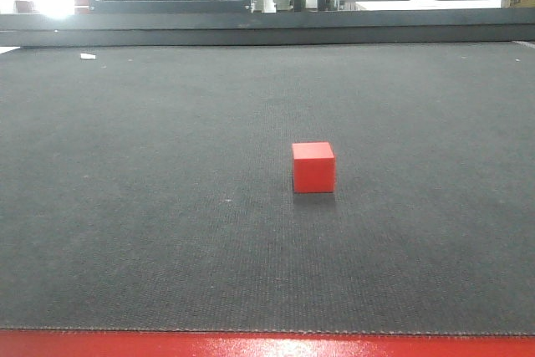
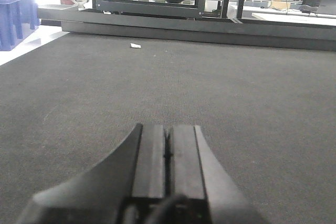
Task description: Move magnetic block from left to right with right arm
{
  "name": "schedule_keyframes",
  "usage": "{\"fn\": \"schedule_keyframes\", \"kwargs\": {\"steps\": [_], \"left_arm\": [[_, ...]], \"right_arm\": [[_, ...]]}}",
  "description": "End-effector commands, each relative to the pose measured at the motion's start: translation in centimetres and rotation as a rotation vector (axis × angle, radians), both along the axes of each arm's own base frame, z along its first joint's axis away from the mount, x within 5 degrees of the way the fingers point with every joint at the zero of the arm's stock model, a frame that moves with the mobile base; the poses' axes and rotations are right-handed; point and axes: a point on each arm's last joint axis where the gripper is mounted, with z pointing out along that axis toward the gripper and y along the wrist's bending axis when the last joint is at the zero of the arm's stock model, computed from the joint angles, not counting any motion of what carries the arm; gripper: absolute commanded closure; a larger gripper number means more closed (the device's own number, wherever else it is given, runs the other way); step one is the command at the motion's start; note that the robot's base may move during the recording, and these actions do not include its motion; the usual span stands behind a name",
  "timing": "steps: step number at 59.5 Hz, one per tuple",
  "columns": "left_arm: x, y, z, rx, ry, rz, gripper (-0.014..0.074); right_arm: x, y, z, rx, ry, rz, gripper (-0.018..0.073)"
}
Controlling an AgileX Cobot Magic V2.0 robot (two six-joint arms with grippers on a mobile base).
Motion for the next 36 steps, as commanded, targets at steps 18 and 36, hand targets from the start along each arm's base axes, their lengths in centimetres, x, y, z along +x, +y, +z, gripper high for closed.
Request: {"fn": "schedule_keyframes", "kwargs": {"steps": [18, 36], "left_arm": [[-0.15, -0.04, 0.55, -0.013, -0.094, -0.009, 0.0713], [-0.15, -0.04, 0.55, -0.013, -0.094, -0.009, 0.0713]], "right_arm": [[-0.27, -0.14, 1.13, -0.014, -0.116, -0.020, 0.0503], [-0.28, -0.15, 1.16, -0.014, -0.120, -0.021, 0.0503]]}}
